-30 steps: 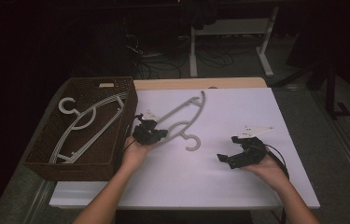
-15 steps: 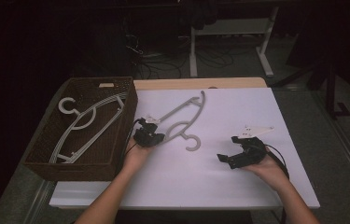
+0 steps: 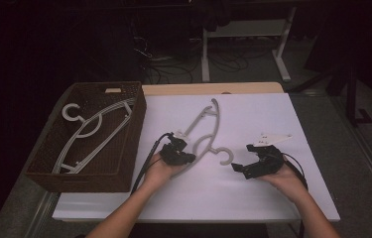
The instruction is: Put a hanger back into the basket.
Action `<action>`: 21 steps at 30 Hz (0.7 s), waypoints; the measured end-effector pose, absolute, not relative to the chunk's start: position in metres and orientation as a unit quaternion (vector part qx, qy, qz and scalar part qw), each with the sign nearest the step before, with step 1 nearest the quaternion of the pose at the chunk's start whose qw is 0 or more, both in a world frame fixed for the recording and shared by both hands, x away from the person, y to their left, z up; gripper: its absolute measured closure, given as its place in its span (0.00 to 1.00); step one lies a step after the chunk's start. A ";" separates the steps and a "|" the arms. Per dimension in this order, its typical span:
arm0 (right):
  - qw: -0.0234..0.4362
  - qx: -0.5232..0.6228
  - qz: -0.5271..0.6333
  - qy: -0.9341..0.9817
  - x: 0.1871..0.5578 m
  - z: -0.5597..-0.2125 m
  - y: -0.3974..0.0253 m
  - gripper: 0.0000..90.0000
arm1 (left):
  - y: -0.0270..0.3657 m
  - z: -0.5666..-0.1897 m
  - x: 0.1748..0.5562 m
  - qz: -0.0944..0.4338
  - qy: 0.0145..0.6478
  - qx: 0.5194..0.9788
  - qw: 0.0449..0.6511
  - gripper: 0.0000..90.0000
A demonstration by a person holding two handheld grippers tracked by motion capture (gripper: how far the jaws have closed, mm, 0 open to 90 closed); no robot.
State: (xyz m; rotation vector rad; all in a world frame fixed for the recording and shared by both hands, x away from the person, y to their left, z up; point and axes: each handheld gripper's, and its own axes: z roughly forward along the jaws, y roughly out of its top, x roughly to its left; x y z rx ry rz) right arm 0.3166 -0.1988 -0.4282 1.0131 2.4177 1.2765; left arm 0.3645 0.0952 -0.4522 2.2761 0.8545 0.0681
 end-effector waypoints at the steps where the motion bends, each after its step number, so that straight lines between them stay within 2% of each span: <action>1: 0.113 0.345 0.435 0.824 0.317 -0.428 -0.199 0.07 | 0.088 -0.453 0.362 0.021 0.322 0.879 0.350 1.00; 12: 0.114 0.346 0.436 0.823 0.317 -0.428 -0.201 0.07 | 0.030 -0.457 0.341 -0.025 0.275 0.888 0.368 1.00; 17: 0.114 0.347 0.438 0.821 0.317 -0.427 -0.203 0.07 | 0.032 -0.455 0.340 -0.024 0.274 0.885 0.376 1.00; 21: 0.117 0.352 0.437 0.820 0.320 -0.426 -0.203 0.09 | 0.055 -0.445 0.341 -0.012 0.272 0.881 0.388 0.87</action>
